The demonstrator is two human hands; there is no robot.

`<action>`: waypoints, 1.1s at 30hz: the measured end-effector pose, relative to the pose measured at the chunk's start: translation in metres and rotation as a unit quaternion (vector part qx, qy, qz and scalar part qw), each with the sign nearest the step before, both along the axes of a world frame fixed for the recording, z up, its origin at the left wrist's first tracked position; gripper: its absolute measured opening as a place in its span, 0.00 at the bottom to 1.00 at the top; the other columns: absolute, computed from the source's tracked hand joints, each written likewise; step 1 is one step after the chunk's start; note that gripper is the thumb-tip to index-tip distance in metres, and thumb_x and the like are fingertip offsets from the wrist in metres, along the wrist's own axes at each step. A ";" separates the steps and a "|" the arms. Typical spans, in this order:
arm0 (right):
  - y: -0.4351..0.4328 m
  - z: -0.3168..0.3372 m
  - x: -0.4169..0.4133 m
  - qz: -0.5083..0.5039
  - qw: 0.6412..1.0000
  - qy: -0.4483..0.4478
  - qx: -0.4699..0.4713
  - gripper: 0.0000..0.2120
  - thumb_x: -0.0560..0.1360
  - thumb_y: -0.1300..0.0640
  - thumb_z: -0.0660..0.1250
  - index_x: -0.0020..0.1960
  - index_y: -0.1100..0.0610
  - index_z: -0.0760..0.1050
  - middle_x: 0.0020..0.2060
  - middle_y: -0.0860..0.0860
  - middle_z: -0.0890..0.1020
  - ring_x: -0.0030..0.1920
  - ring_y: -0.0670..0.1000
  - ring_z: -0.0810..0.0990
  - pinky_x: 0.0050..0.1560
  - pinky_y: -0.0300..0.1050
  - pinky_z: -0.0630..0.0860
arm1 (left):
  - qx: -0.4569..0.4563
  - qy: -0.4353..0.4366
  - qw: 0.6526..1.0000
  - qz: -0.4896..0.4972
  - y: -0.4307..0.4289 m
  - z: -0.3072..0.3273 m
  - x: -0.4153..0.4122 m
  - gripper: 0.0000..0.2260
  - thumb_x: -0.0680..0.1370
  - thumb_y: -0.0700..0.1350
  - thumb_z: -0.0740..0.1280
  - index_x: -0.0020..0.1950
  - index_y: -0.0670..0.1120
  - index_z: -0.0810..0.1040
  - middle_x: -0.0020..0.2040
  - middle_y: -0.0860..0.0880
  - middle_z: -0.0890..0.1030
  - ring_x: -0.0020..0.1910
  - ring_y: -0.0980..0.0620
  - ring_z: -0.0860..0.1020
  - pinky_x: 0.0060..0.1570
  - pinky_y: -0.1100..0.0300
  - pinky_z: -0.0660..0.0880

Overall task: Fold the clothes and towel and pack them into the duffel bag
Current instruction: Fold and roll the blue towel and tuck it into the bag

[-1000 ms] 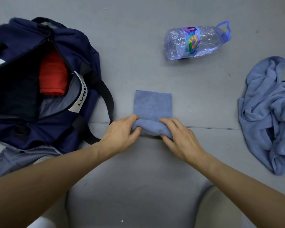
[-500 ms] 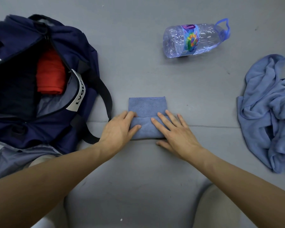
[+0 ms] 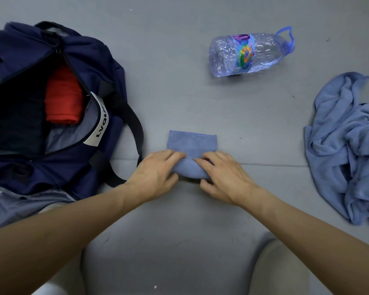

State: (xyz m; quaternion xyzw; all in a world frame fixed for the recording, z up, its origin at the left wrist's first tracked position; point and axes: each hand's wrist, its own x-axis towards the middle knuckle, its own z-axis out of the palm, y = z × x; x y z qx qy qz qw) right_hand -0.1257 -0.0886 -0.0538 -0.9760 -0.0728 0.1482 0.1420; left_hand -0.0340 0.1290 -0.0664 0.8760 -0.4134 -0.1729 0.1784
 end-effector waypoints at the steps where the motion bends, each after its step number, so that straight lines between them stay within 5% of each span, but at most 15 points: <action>1: 0.001 0.004 0.002 -0.009 0.999 0.023 0.021 0.24 0.72 0.46 0.60 0.66 0.52 0.73 0.55 0.51 0.79 0.52 0.56 0.76 0.57 0.51 0.73 | 0.001 0.035 0.999 0.023 -0.002 0.005 0.003 0.20 0.73 0.47 0.63 0.66 0.50 0.70 0.55 0.50 0.81 0.50 0.46 0.79 0.50 0.51 0.76; 5: 0.002 0.009 0.008 -0.043 0.993 0.088 0.071 0.24 0.77 0.39 0.62 0.69 0.45 0.64 0.56 0.48 0.80 0.53 0.55 0.78 0.52 0.51 0.74 | 0.031 0.118 0.988 0.092 -0.003 0.014 0.011 0.21 0.73 0.54 0.58 0.66 0.56 0.64 0.51 0.52 0.82 0.45 0.47 0.79 0.45 0.51 0.76; 11: 0.006 0.007 0.012 -0.139 0.980 0.092 0.105 0.27 0.81 0.40 0.60 0.77 0.41 0.57 0.68 0.49 0.69 0.59 0.59 0.77 0.59 0.54 0.74 | 0.007 0.174 0.964 0.201 -0.009 0.007 0.020 0.19 0.79 0.55 0.66 0.67 0.55 0.66 0.51 0.53 0.79 0.46 0.50 0.78 0.45 0.55 0.72; 15: 0.004 0.007 0.022 -0.052 0.997 0.063 -0.005 0.26 0.83 0.43 0.57 0.79 0.40 0.55 0.74 0.50 0.63 0.65 0.57 0.71 0.59 0.51 0.73 | 0.014 0.143 0.957 0.252 -0.019 0.001 0.016 0.18 0.79 0.57 0.66 0.67 0.55 0.69 0.53 0.54 0.78 0.52 0.50 0.78 0.51 0.54 0.72; 19: 0.004 0.009 0.034 0.049 0.993 0.110 -0.001 0.30 0.84 0.50 0.54 0.79 0.35 0.44 0.80 0.54 0.53 0.66 0.62 0.69 0.62 0.55 0.72 | 0.023 0.118 0.942 0.312 -0.020 0.002 0.014 0.18 0.78 0.60 0.66 0.61 0.53 0.69 0.54 0.53 0.75 0.50 0.48 0.77 0.48 0.52 0.75; 24: 0.021 0.008 0.027 0.016 0.992 0.122 0.041 0.31 0.84 0.50 0.54 0.78 0.32 0.40 0.63 0.52 0.68 0.57 0.58 0.71 0.50 0.49 0.68 | 0.055 0.176 0.911 0.370 -0.010 0.005 0.012 0.23 0.75 0.66 0.65 0.59 0.53 0.65 0.51 0.50 0.78 0.47 0.46 0.79 0.49 0.49 0.76; 28: 0.027 -0.003 0.009 -0.038 0.993 0.080 0.081 0.28 0.84 0.49 0.55 0.79 0.36 0.49 0.65 0.52 0.69 0.59 0.58 0.74 0.54 0.49 0.70 | -0.030 0.329 0.844 0.422 0.000 0.000 -0.006 0.23 0.76 0.67 0.61 0.67 0.62 0.61 0.48 0.49 0.82 0.41 0.47 0.84 0.42 0.47 0.83; 33: 0.032 -0.005 0.012 -0.165 0.951 0.072 0.250 0.28 0.83 0.51 0.61 0.79 0.37 0.54 0.61 0.50 0.74 0.59 0.52 0.75 0.62 0.47 0.71 | -0.122 0.321 0.902 0.262 -0.007 0.017 -0.020 0.26 0.84 0.49 0.60 0.78 0.69 0.56 0.49 0.53 0.75 0.43 0.58 0.75 0.56 0.57 0.74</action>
